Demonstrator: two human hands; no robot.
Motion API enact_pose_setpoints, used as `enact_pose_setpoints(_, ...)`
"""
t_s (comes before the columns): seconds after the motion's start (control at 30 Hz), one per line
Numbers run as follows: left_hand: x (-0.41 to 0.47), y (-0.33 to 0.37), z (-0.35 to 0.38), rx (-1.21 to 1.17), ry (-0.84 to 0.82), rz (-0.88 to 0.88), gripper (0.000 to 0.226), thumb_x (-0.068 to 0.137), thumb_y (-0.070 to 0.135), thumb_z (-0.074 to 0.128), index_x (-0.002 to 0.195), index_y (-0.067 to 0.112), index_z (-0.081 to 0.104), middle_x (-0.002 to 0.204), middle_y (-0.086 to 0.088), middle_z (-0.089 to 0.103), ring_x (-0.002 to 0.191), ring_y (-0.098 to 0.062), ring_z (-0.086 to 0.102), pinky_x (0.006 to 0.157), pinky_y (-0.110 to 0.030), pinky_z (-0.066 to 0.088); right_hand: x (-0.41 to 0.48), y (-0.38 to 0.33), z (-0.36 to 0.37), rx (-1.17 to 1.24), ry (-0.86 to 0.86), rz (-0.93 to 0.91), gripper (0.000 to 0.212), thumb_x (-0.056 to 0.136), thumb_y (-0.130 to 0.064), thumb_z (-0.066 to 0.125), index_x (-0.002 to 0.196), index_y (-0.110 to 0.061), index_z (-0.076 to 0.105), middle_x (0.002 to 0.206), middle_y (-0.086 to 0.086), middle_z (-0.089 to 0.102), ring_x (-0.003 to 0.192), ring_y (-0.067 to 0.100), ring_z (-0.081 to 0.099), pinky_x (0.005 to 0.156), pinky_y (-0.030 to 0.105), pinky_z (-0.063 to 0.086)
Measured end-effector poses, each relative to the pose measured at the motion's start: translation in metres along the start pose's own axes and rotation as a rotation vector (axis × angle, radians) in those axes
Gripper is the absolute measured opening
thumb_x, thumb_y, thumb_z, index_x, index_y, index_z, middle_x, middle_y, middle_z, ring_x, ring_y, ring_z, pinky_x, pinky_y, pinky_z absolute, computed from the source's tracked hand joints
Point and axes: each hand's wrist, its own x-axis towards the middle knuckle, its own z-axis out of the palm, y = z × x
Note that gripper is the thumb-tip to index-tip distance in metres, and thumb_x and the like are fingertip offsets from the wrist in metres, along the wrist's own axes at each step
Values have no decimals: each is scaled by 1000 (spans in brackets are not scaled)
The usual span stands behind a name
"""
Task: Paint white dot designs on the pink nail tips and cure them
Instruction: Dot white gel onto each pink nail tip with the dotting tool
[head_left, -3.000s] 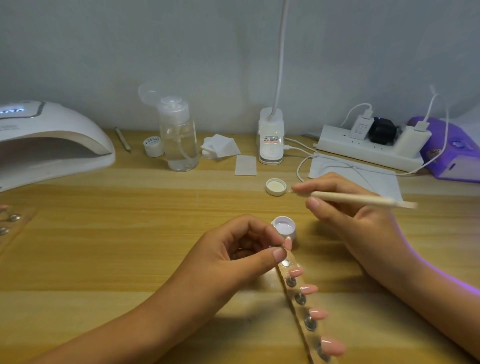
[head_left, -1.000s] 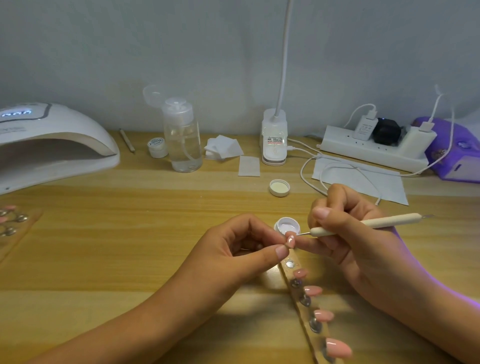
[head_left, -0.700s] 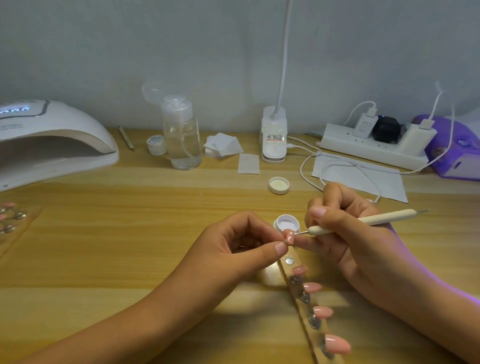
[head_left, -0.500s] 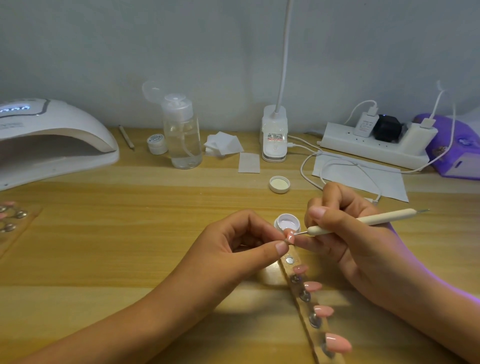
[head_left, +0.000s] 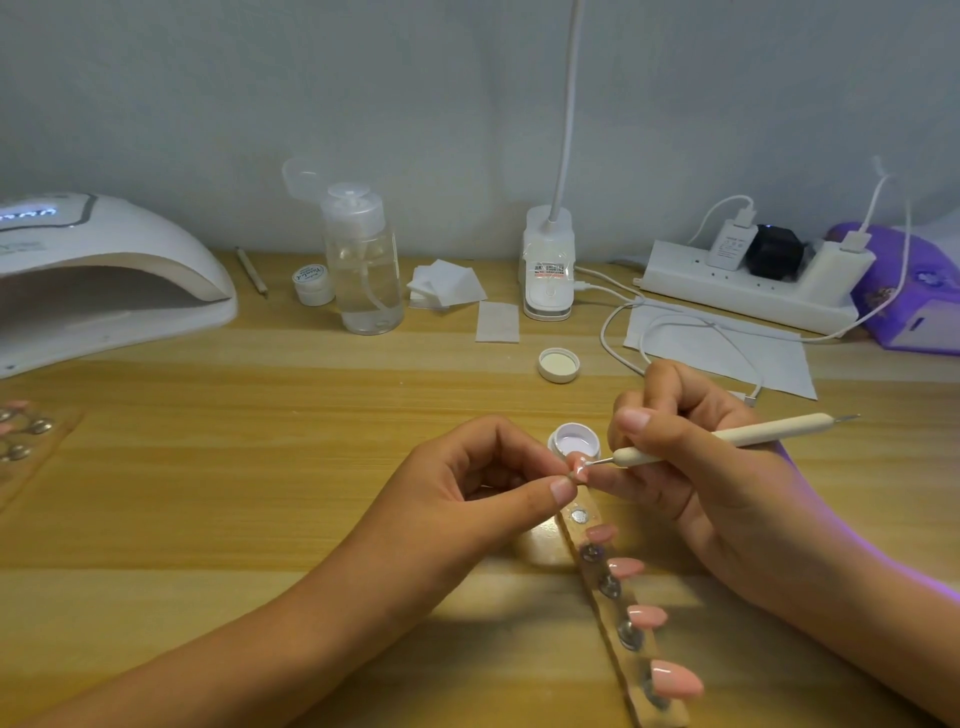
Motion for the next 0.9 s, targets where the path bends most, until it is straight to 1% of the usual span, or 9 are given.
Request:
enact_pose_setpoints(0.23,-1,0,0,1,-2,1,8,74,19,73,75,26,69,77,8,69,74,-4,59,67,-12,46,-1,0,0,3,7,2,23,71,-9,65,54,-17,52,61,6,47,56,12,56,58,24,56)
enact_pose_setpoints(0.43,0,0,0,-5,0,1,8,74,18,72,74,26,70,77,8,68,74,-5,59,68,-13,46,-1,-1,2,11,3,5,24,72,-8,64,54,-16,51,59,6,46,53,11,50,57,23,56)
enact_pose_setpoints(0.67,-1,1,1,-12,-1,0,8,73,17,72,75,25,70,78,7,69,74,-5,59,68,-13,47,-1,0,1,17,16,11,25,73,-8,62,54,-17,50,60,4,48,54,10,55,58,24,56)
enact_pose_setpoints(0.8,-1,1,1,-13,0,1,9,73,17,72,74,26,70,76,9,68,72,-3,58,67,-12,46,-1,0,1,21,14,9,24,73,-8,63,54,-16,50,59,5,46,54,10,51,59,25,57)
enact_pose_setpoints(0.9,0,0,0,-4,-1,2,9,74,18,72,74,26,70,76,9,68,73,-4,59,67,-13,46,-1,0,1,22,2,7,24,73,-7,63,55,-17,51,60,3,49,54,9,54,58,24,56)
